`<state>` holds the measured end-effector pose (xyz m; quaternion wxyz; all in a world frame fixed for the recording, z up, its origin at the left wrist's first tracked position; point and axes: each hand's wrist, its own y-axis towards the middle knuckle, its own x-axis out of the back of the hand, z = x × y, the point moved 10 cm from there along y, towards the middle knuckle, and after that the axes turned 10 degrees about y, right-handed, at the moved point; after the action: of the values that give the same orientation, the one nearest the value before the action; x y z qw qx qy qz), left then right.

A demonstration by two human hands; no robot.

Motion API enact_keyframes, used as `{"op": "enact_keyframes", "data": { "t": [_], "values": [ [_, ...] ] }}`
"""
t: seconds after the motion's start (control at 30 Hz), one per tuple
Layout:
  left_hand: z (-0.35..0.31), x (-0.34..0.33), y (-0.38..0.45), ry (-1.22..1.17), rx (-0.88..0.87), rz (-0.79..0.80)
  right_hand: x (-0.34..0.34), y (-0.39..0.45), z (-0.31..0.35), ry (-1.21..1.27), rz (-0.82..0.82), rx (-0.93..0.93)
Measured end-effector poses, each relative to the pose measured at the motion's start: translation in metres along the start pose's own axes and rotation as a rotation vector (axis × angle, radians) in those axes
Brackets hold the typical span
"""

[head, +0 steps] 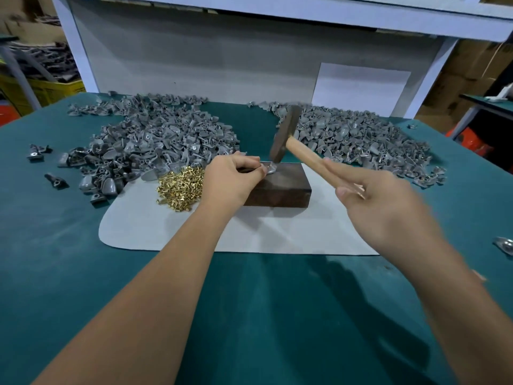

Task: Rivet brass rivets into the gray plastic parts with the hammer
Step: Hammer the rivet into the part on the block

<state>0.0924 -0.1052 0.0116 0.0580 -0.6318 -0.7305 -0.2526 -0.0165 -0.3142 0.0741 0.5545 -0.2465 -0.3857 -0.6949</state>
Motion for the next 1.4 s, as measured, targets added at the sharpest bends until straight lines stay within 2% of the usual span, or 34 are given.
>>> {"op": "enact_keyframes", "data": {
  "t": [0.13, 0.27, 0.43, 0.6, 0.77, 0.87, 0.93, 1.1, 1.27, 1.33, 1.4],
  "values": [
    [0.004, -0.002, 0.001, -0.044, 0.021, 0.022, 0.018, 0.001, 0.004, 0.086, -0.144, 0.073],
    [0.004, -0.001, -0.001, -0.059, 0.035, 0.020, 0.000, 0.001, 0.000, 0.023, -0.009, 0.000],
    [0.008, -0.003, 0.000, -0.053, 0.063, 0.025, 0.018, 0.003, 0.003, 0.101, -0.140, 0.052],
    [0.006, -0.002, 0.000, -0.072, 0.055, 0.027, 0.004, -0.002, 0.002, 0.024, -0.014, 0.001],
    [0.005, -0.002, -0.001, -0.050, 0.048, 0.021, 0.024, -0.003, 0.011, 0.097, -0.164, 0.091],
    [0.005, -0.002, -0.001, -0.054, 0.057, 0.024, 0.007, -0.006, 0.007, 0.010, -0.038, 0.022],
    [0.006, -0.003, -0.001, -0.076, 0.071, 0.029, 0.006, -0.005, 0.009, -0.046, -0.018, 0.005],
    [0.005, -0.002, 0.000, -0.035, 0.033, 0.001, 0.032, -0.007, 0.024, 0.032, -0.228, 0.121],
    [0.008, -0.004, 0.001, -0.067, 0.059, 0.033, 0.004, -0.010, 0.012, -0.102, -0.016, 0.012],
    [0.009, -0.004, 0.000, -0.096, 0.067, 0.026, 0.007, -0.008, 0.017, -0.107, -0.037, 0.035],
    [0.008, -0.003, 0.000, -0.086, 0.059, 0.013, 0.018, -0.009, 0.024, -0.055, -0.124, 0.093]
  ]
}}
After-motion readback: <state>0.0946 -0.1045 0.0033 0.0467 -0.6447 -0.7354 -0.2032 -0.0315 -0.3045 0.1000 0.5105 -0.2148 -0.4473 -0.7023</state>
